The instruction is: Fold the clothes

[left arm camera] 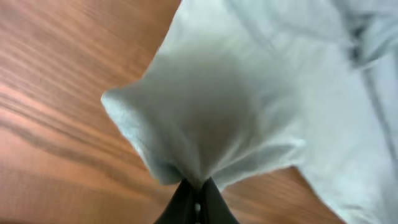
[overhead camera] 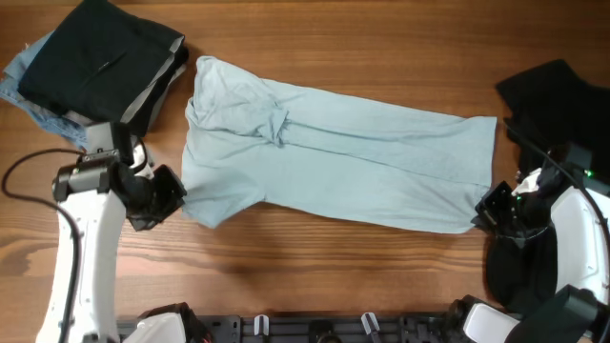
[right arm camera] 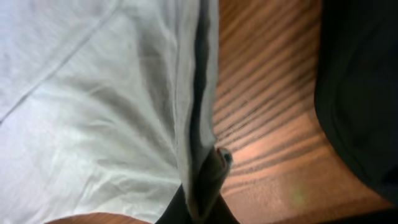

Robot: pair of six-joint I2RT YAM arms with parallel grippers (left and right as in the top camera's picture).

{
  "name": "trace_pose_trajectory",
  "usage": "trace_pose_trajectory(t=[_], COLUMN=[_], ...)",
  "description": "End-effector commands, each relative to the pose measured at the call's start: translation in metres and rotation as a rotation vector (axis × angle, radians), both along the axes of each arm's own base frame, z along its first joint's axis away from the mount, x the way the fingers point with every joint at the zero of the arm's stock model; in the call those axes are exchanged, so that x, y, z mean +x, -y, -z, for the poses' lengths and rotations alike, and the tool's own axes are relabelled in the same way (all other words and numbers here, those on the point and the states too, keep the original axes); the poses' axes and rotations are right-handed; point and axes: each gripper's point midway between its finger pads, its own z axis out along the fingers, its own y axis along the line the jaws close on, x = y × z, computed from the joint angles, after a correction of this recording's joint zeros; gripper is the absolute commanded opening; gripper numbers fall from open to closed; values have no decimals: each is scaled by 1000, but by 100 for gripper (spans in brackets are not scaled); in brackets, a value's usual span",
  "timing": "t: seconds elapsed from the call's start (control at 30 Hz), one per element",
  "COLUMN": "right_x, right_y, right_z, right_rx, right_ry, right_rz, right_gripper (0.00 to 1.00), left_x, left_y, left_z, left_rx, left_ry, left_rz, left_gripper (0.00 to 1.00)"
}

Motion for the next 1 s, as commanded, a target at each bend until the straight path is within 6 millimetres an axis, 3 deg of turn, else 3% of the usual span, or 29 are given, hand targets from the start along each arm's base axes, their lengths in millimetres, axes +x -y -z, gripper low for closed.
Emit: trace_pose_trajectory(t=[0.0, 0.13, 0.37, 0.63, 0.77, 0.8, 0.9, 0.93, 0.97], right_x=[25, 43, 75, 102, 124, 129, 140, 143, 147], right_y=[10, 19, 35, 33, 27, 26, 27, 29, 31], right_z=[-7, -10, -13, 6, 10, 11, 11, 10, 8], right_rx=[-47, -77, -113, -32, 46, 59, 51, 43, 23], right_ry=[114, 180, 280, 323, 396, 416, 459, 473, 502], right_rz=[-23, 21, 112, 117, 98, 90, 70, 64, 32], right_gripper=[4, 4, 4, 5, 12, 20, 66, 73, 77], left_x=[41, 76, 140, 205, 227, 230, 237, 240, 241], left_y=[4, 20, 59, 54, 56, 57, 60, 60, 60], left_z=[-29, -46, -53, -42, -35, -32, -27, -27, -26], left_rx=[-35, -93, -69, 77, 74, 73, 62, 61, 61], left_ry=[233, 389, 597, 760, 817, 820, 835, 845, 847], left_rz=[25, 85, 238, 212, 204, 205, 194, 194, 192], left_gripper=[4, 4, 4, 4, 4, 4, 4, 12, 38])
